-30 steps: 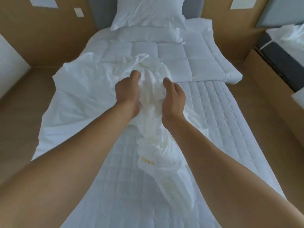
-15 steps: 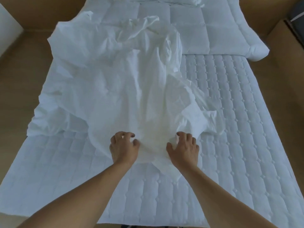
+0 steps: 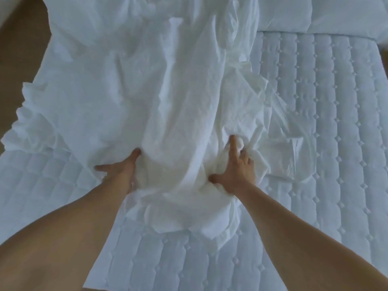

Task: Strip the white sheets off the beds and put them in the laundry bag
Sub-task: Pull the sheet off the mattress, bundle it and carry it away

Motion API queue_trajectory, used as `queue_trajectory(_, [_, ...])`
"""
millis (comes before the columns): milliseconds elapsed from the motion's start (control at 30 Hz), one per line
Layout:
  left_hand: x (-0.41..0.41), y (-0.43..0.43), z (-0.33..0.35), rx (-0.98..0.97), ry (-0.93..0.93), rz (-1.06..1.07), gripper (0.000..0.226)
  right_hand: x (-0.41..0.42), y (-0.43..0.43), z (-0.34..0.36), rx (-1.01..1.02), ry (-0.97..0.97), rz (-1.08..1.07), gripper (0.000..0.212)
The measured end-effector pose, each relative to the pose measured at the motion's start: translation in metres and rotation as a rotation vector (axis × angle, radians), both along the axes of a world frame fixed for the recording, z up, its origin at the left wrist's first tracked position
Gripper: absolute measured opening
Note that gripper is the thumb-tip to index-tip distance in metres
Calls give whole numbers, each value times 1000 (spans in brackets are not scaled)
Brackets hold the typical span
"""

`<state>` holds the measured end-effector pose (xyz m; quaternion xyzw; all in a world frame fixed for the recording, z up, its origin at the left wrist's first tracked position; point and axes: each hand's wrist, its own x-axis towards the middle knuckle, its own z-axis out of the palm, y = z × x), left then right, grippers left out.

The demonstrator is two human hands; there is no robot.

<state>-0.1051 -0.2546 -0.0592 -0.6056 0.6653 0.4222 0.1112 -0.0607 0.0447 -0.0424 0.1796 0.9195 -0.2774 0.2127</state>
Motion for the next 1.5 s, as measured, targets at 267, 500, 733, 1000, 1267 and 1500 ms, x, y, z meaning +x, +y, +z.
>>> queue_trajectory(267, [-24,77,50,98,153,-324,38,-17,0,21,-307,-3,-115,46])
queue_trajectory(500, [14,125,138,15,663,-253,12,2,-19,102,-889,327,-425,33])
queue_trajectory(733, [110,141,204,336,712,-428,20,74,-57,158,-781,285,-386,33])
queue_trajectory(1000, [173,103,148,521,246,-432,37,188,-47,107,-588,11,-400,38])
queue_trajectory(1267, [154,79,94,-320,270,-1122,116,170,-33,76,9,228,15,93])
queue_trajectory(1500, [102,98,50,-273,-15,-1456,130,62,-1,37,131,41,115,122])
